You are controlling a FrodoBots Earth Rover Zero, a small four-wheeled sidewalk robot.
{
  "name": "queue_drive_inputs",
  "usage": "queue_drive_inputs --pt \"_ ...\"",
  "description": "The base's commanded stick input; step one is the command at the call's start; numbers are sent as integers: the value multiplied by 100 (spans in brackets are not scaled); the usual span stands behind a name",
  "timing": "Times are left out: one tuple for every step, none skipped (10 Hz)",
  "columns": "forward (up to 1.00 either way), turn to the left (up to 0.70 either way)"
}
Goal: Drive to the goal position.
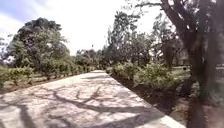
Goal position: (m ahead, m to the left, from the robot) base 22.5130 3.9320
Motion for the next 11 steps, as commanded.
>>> queue_drive_inputs --pt "70 32" --pt "70 15" --pt "70 0" --pt "70 0" --pt "70 0" --pt "70 2" --pt "70 35" --pt "70 35" --pt "70 29" --pt "70 11" --pt "70 0"
